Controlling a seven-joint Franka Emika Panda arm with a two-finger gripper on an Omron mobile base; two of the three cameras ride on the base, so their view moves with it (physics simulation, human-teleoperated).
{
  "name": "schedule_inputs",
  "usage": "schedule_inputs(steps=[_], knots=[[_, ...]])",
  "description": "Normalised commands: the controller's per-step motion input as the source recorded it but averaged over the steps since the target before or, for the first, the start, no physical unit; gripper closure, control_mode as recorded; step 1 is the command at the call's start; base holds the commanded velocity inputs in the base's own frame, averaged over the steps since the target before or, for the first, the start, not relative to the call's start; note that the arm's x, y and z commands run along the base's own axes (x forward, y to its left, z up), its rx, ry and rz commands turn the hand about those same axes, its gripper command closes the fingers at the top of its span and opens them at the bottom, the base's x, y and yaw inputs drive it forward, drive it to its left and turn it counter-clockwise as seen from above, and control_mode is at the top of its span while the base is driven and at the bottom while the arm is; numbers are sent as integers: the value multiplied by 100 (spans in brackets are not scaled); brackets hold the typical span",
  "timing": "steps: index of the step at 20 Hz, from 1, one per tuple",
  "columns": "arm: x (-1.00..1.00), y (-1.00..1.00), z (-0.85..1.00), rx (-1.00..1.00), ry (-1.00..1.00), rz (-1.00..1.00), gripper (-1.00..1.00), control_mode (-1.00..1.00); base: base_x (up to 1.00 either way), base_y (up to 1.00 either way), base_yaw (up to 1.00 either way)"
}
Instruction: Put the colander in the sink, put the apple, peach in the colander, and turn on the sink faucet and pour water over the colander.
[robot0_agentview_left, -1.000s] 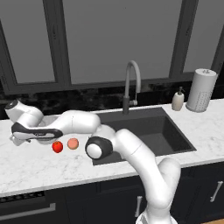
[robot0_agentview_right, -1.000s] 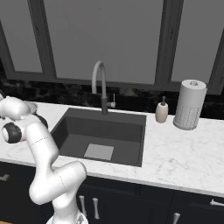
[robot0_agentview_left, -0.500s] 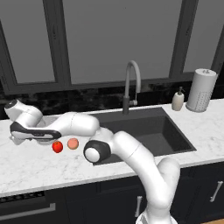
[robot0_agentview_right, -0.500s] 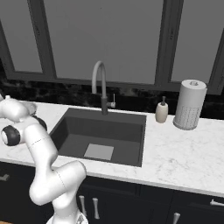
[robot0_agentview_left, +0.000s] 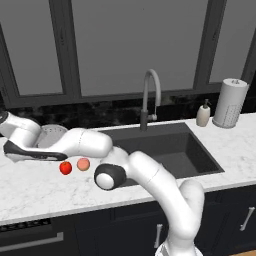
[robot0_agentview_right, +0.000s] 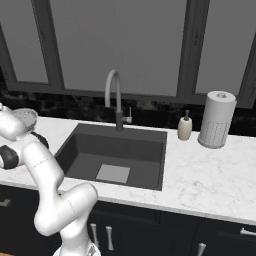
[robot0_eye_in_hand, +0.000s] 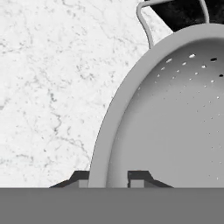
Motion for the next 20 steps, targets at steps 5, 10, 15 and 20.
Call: schedule_inputs(steps=[5, 10, 15, 20], knots=[[-8, -42, 48, 0, -8, 0, 100, -100, 0, 0, 0], [-13, -95, 17, 0, 1, 0, 100, -100, 0, 0, 0], [-1, -100, 7, 1, 4, -5, 100, -100, 0, 0, 0], [0, -100, -31, 10, -1, -5, 100, -100, 0, 0, 0]])
